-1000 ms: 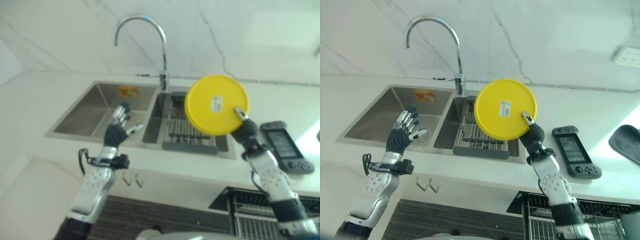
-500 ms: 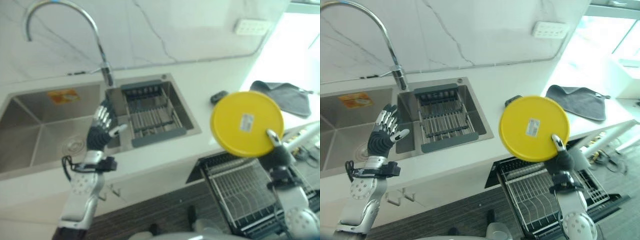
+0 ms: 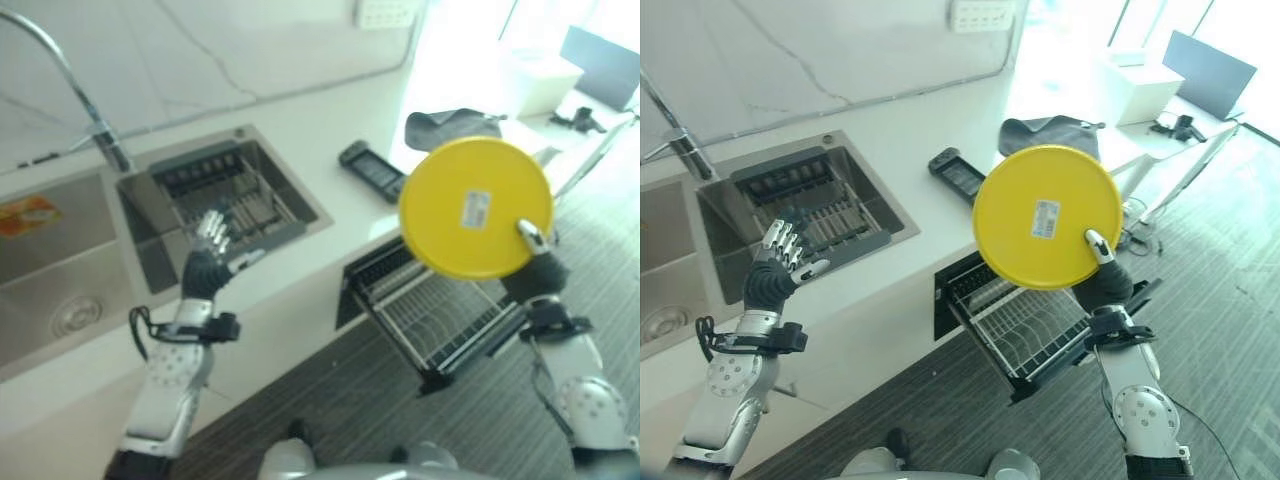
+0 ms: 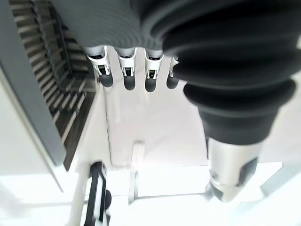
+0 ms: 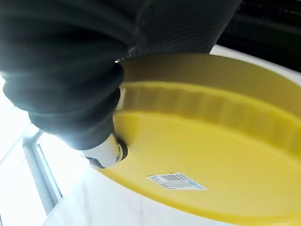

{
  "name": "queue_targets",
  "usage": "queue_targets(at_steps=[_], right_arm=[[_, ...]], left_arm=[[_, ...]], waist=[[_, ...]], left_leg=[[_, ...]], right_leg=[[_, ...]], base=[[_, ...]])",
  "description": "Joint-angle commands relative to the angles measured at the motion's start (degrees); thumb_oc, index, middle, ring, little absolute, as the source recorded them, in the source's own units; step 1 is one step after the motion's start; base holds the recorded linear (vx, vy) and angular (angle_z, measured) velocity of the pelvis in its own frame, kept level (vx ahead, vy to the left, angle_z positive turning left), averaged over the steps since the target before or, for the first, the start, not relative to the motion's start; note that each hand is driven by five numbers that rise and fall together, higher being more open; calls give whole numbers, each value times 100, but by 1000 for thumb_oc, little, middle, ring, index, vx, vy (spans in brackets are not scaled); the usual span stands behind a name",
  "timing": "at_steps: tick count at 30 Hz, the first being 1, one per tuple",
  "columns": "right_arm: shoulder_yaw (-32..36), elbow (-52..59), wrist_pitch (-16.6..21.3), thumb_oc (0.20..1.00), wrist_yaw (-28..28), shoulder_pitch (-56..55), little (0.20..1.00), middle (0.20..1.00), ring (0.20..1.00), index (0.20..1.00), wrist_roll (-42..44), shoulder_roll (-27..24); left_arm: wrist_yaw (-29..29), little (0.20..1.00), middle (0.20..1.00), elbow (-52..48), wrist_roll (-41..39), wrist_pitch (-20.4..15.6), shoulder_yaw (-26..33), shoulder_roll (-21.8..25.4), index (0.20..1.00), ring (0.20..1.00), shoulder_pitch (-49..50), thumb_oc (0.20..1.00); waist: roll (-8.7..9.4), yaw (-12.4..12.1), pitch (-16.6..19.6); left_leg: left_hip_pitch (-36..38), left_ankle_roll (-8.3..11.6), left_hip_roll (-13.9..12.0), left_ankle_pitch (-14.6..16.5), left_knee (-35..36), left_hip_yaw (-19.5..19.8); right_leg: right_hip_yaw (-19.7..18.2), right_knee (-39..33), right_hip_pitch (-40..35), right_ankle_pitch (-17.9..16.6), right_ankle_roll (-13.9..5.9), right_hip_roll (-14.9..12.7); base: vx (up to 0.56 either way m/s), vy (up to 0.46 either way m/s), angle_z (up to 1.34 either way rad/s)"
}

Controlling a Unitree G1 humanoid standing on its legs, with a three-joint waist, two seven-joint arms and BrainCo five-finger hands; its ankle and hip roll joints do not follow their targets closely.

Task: Place the dishes in the dishwasher.

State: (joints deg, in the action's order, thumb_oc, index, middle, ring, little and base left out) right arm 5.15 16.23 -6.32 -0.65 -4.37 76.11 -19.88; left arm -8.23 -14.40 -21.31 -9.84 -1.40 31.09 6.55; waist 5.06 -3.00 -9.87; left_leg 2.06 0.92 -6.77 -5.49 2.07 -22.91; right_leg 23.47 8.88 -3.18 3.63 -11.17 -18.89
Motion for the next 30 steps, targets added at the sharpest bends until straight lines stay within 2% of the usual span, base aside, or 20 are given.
queue_targets(at_steps=[1,3,4,5,7,10,11,12,13,14,15,16,18,20,22,24,27,30], right_arm=[[313,503,663,200,-147,224,200,200,200,200,35,3],[297,504,686,200,-59,295,200,200,200,200,-20,-48],[300,505,661,200,92,328,200,200,200,200,-133,-105],[300,501,650,200,135,350,200,200,200,200,-164,-126],[279,429,663,200,17,395,200,200,200,200,-377,-181],[229,497,664,200,-69,322,200,200,200,200,-590,-348],[227,510,670,200,-122,301,200,200,200,200,-572,-378],[232,508,659,200,-187,314,200,200,200,200,-525,-405],[215,503,643,200,-227,352,200,200,200,200,-529,-420],[178,483,713,200,-222,421,200,200,200,200,-638,-450],[183,507,752,200,-196,423,200,200,200,200,-692,-444],[214,557,783,200,-130,394,200,200,200,200,-764,-387],[181,620,741,200,19,387,200,200,200,200,-847,-242],[36,621,708,200,43,363,200,200,200,200,-994,-127],[-1,546,673,200,-1,351,200,200,200,200,-1002,-182],[68,524,657,200,-137,270,200,200,200,200,-954,-263],[140,528,705,200,-185,249,200,200,200,200,-905,-217],[96,558,795,200,-39,361,200,200,200,200,-1021,-39]], left_arm=[[-69,1000,1000,-458,238,-167,144,119,1000,1000,-287,1000],[-139,1000,1000,-490,285,-82,103,105,1000,1000,-403,1000],[-166,1000,1000,-508,282,-54,85,51,1000,1000,-411,1000],[-176,1000,1000,-523,277,-69,81,23,1000,1000,-401,1000],[-238,1000,1000,-568,312,-161,79,-118,1000,1000,-314,1000],[-367,1000,1000,-530,475,-252,-19,-241,1000,1000,-197,1000],[-377,1000,1000,-520,475,-306,-32,-279,1000,1000,-159,1000],[-358,1000,1000,-527,496,-356,-17,-316,1000,1000,-124,1000],[-342,1000,1000,-550,506,-391,33,-341,1000,1000,-86,1000],[-297,1000,1000,-601,449,-408,117,-327,1000,1000,-34,1000],[-219,1000,1000,-633,415,-379,176,-318,1000,1000,-30,1000],[-80,1000,1000,-635,360,-353,246,-306,1000,1000,-42,1000],[15,1000,1000,-595,373,-353,223,-317,1000,1000,-92,1000],[-120,1000,1000,-540,519,-376,90,-313,1000,1000,-188,1000],[-317,1000,1000,-526,653,-367,43,-294,1000,1000,-197,1000],[-441,1000,1000,-558,628,-394,18,-295,1000,1000,-141,1000],[-520,1000,1000,-492,795,-468,-52,-323,1000,1000,-91,1000],[-493,1000,1000,-404,868,-563,-23,-281,1000,1000,-68,1000]], waist=[[-151,-40,242],[-154,-34,258],[-154,-23,279],[-165,-23,282],[-187,10,254],[-211,76,227],[-200,75,198],[-175,73,160],[-156,50,116],[-148,46,98],[-156,52,102],[-205,76,133],[-322,121,177],[-362,144,187],[-324,87,192],[-265,39,224],[-178,-7,265],[-192,-88,197]], left_leg=[[235,74,290,424,293,1310],[136,171,120,313,293,1214],[61,301,-50,192,293,1132],[48,344,-112,153,293,1101],[-60,500,-387,-34,293,960],[-107,596,-539,-191,246,823],[-131,593,-492,-193,96,823],[-215,543,-349,-26,-270,839],[-303,439,-123,247,-586,966],[-352,275,232,608,-937,883],[-345,206,384,728,-1010,718],[-276,124,575,780,-906,505],[-41,30,827,674,-481,371],[159,-7,850,513,-78,457],[267,-91,944,567,-19,779],[352,-114,936,552,55,884],[448,-174,941,564,208,1096],[478,-243,897,586,233,1251]], right_leg=[[-195,-658,-344,-1078,1,469],[-237,-1037,-522,-782,9,731],[-281,-1309,-595,-760,51,860],[-306,-1343,-589,-755,82,899],[-443,-1388,-556,-649,240,1077],[-440,-1388,-483,-630,396,1218],[-447,-1388,-484,-640,441,1234],[-456,-1388,-488,-656,485,1224],[-498,-1388,-492,-660,517,1210],[-518,-1388,-472,-677,547,1198],[-477,-1388,-492,-679,536,1206],[-401,-1388,-502,-685,507,1256],[-327,-1363,-499,-684,471,1398],[-317,-1236,-493,-592,503,1542],[-377,-1114,-501,-471,547,1586],[-338,-957,-494,-391,537,1594],[-286,-516,-348,-416,478,1572],[25,419,-1,-569,344,1370]], base=[[-279,-656,-40],[-228,-501,-29],[-204,-434,-41],[-254,-472,-48],[-209,-351,-33],[-137,-279,-26],[-111,-269,-28],[-82,-225,-19],[-55,-230,-7],[-7,-195,-5],[65,-160,2],[116,-82,11],[214,-7,38],[296,65,55],[211,55,37],[217,55,-38],[216,90,-32],[132,124,8]])
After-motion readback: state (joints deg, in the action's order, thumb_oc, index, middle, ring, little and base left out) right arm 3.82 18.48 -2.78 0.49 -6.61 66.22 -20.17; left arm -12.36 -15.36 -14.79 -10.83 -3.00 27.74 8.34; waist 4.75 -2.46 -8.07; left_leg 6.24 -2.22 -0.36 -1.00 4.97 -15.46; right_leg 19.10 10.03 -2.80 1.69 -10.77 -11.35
